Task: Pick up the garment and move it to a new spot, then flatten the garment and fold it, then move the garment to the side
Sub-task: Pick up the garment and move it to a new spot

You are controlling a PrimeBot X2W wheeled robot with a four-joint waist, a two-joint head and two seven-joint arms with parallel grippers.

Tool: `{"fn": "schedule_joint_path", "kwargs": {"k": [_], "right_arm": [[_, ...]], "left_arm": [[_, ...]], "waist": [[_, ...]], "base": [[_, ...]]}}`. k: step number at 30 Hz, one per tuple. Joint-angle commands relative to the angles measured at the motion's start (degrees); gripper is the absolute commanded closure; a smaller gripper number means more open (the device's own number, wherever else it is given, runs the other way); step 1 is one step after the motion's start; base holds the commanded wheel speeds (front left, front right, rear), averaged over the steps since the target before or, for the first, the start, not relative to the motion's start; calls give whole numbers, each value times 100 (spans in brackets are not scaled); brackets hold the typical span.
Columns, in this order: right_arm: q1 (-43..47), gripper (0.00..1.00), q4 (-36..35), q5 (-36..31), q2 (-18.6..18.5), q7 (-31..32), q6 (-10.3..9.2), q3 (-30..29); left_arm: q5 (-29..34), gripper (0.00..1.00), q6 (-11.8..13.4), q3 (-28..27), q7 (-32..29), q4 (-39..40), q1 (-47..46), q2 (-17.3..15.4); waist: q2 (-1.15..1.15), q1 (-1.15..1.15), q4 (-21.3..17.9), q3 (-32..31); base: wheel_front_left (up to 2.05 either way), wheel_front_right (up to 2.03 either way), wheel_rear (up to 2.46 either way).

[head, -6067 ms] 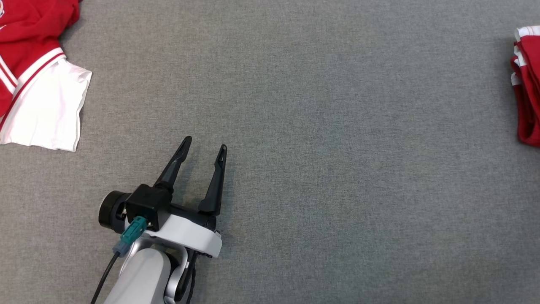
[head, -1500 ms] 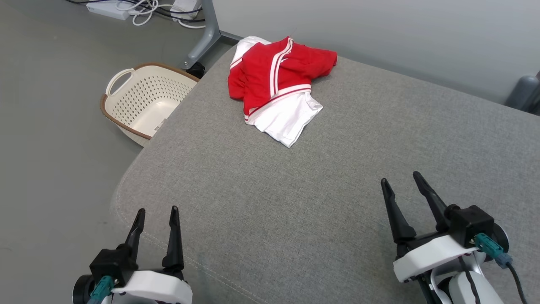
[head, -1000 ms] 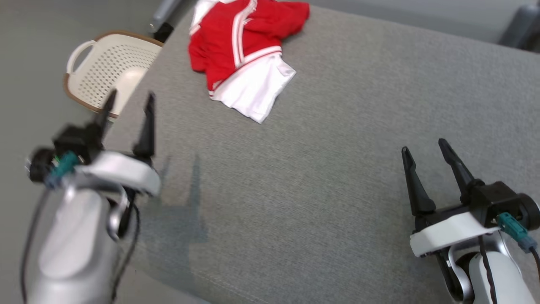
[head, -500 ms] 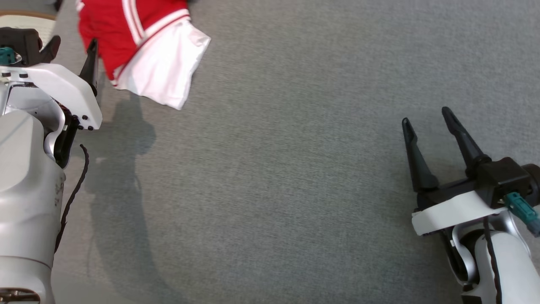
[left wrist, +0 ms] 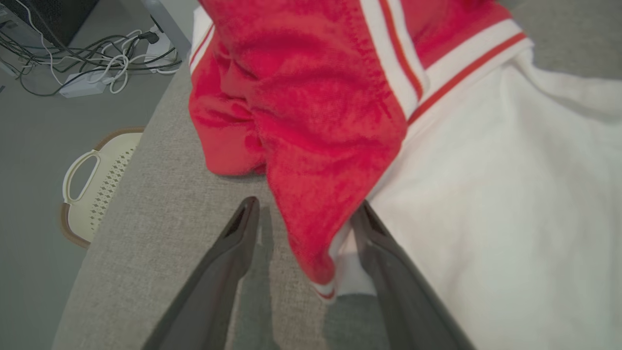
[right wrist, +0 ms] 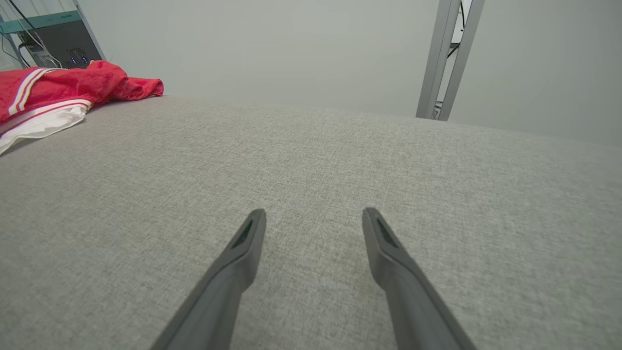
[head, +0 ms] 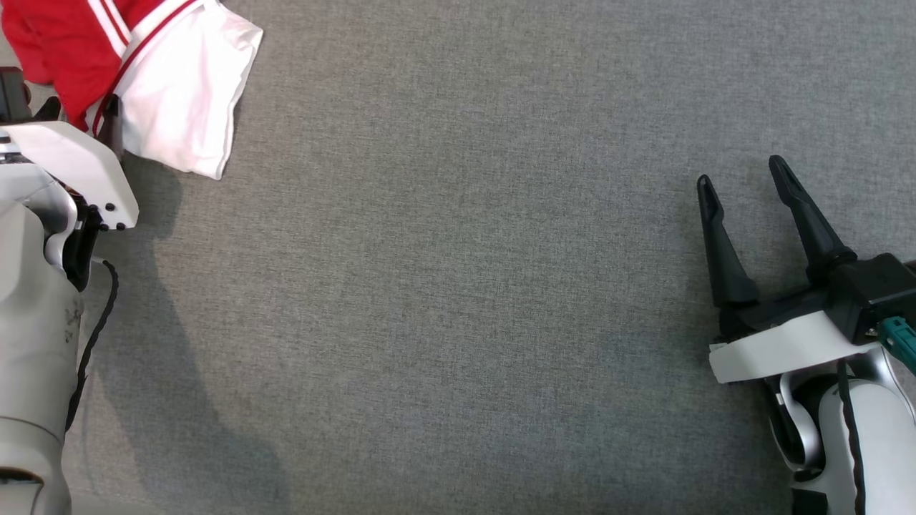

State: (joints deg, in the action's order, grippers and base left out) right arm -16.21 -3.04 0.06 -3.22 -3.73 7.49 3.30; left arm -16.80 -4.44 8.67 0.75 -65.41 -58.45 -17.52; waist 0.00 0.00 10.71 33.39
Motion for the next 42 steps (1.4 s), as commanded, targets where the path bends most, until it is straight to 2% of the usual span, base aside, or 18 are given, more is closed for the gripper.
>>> {"fn": "schedule_joint_path", "kwargs": {"k": [1,2,3,9,20,33,42], "right_arm": [[-50,0,6,18,-16,-24,1,-13],[-53,0,11,22,-16,-27,1,-14],[-53,0,17,25,-16,-28,1,-17],[-58,0,148,69,-5,-129,1,-31],[69,0,739,451,20,-541,1,-28],[472,0,1451,1007,20,-933,1,-100],[540,0,1822,1385,20,-1081,1,184]], "left_arm": [[-31,59,32,-10,39,-75,-95,-16],[-35,75,42,-8,99,-119,-111,-15],[-38,100,37,1,175,-148,-125,-8],[-1,100,-117,139,659,-200,-255,64],[-177,100,-295,569,946,26,-320,229],[-988,100,-297,2283,268,1650,-410,157],[-1463,100,-296,2806,-103,2408,-1022,599]], "waist": [[0,0,-16,31],[0,0,-19,42],[0,0,-20,50],[0,0,-24,-118],[0,0,-248,-1126],[0,0,-695,-2325],[0,0,-1129,-2646]], "base": [[0,0,0],[0,0,0],[0,0,0],[0,0,0],[0,0,0],[0,0,0],[0,0,0]]}}
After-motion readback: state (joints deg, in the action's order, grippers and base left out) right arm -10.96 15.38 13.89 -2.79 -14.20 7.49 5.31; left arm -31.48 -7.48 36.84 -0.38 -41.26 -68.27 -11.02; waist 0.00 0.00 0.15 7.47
